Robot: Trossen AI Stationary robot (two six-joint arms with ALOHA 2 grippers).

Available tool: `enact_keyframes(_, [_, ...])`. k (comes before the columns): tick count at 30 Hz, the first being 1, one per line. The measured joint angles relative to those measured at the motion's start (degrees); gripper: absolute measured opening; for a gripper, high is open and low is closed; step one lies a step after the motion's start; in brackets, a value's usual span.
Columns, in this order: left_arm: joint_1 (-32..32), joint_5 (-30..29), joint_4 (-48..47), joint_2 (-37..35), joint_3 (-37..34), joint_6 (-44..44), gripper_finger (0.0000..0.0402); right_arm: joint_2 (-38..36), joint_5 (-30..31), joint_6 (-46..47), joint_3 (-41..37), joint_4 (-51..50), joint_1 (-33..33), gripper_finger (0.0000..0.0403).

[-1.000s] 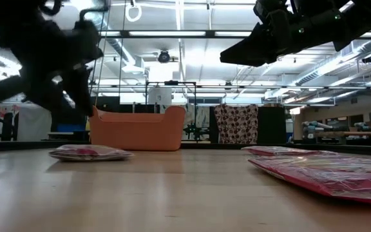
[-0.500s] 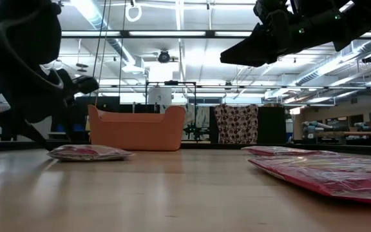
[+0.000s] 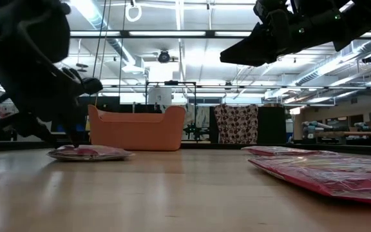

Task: Sort popcorn bags into baskets
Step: Put the popcorn bag into the orange bin

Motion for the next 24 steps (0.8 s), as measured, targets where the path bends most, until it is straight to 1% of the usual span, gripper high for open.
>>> enact_keyframes(2, [0.9,0.4,1.2,0.3,0.0,-0.3,0.0065,0.0,-0.1,0.0,0.0,0.0,0.0,0.0187])
enact_keyframes(4, [1.8,1.2,3.1,0.2,0.1,-1.9,0.0026,0.0,-0.5,0.0,0.0,0.0,0.0,0.0187])
enact_keyframes(5, [2.4,1.6,3.4,0.2,0.5,-2.9,0.0017,0.0,-0.5,0.0,0.0,0.0,0.0,0.0187])
enact_keyframes(7, [3.5,1.3,1.8,-0.7,1.8,-4.6,0.0015,0.0,-0.5,0.0,0.0,0.0,0.0,0.0187])
enact_keyframes(13, [7.3,-6.3,-6.1,-5.0,9.3,-4.7,0.0009,0.0,-0.5,0.0,0.0,-0.1,0.0,0.0187])
enact_keyframes(16, [9.5,-9.0,-9.4,-7.1,14.2,-2.9,0.0005,0.0,-0.6,-0.1,0.0,-0.2,0.0,0.0187])
enact_keyframes(19, [12.4,-13.0,-13.1,-8.6,19.3,-1.5,0.0004,0.0,-0.6,-0.2,0.0,-0.2,0.0,0.0187])
enact_keyframes(22, [16.1,-16.8,-17.7,-8.6,24.3,0.3,0.0004,0.0,-0.6,-0.2,0.0,-0.2,0.0,0.0187])
enact_keyframes(24, [18.6,-19.4,-18.7,-8.6,26.6,2.5,0.0004,0.0,-0.7,-0.2,0.0,-0.1,0.0,0.0187])
